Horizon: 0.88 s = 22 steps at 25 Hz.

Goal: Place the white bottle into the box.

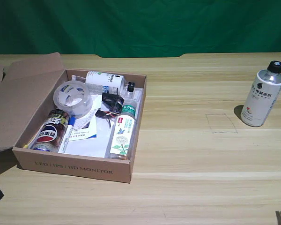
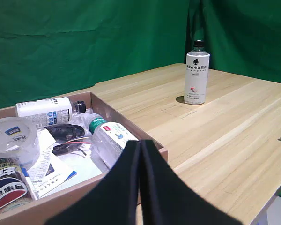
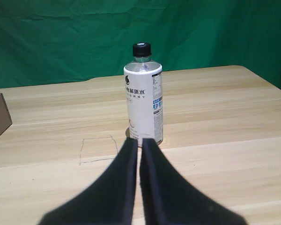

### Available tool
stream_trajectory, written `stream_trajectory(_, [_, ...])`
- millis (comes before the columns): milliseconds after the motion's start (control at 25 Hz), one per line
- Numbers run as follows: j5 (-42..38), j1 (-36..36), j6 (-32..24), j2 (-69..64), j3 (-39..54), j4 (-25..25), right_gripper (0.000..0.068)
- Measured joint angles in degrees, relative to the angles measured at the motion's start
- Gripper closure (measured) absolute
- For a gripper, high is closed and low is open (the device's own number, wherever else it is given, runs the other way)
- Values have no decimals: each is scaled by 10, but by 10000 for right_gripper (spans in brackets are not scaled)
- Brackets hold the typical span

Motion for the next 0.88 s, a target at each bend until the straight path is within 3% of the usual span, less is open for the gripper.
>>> stream_trajectory(880, [0,0,0,0,0,0,680])
